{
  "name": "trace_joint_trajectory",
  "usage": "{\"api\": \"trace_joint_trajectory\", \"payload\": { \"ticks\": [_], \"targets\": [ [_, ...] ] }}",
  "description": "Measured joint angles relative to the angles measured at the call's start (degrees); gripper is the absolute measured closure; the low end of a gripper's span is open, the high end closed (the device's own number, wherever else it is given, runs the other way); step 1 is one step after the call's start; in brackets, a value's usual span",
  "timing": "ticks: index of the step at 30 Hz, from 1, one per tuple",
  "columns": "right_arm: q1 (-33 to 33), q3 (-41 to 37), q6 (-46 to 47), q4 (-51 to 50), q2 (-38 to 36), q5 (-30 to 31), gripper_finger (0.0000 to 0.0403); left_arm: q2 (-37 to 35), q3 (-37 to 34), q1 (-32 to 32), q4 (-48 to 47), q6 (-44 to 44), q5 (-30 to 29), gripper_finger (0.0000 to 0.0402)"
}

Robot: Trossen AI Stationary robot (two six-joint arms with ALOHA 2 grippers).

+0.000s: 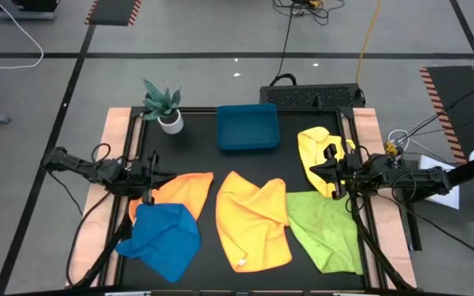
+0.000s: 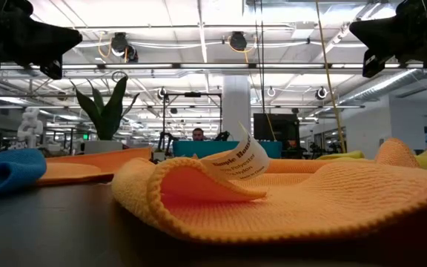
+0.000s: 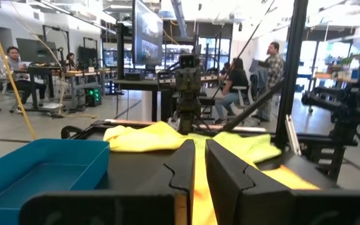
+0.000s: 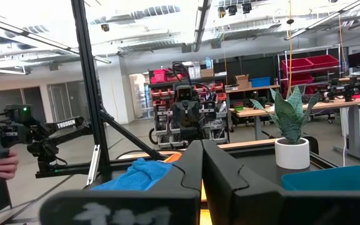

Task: Fold microfiber towels
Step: Fold the right orange microfiber towel

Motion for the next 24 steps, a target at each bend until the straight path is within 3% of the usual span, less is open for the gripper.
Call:
{"api": "trace_joint_trajectory", "payload": {
  "ticks": [15,24],
  "targets": [
    [-0.02,-0.02,0.00,0.02,0.00,0.01,0.0403,0.37,-0.02,0.26,4.42,2.30,-3.36,0.0360],
    [-0.02,0.00,0.00,0.02,0.00,-0.01,0.0403,8.32,-0.02,5.11,5.04,-1.71,-3.35,0.0360]
  ]
}}
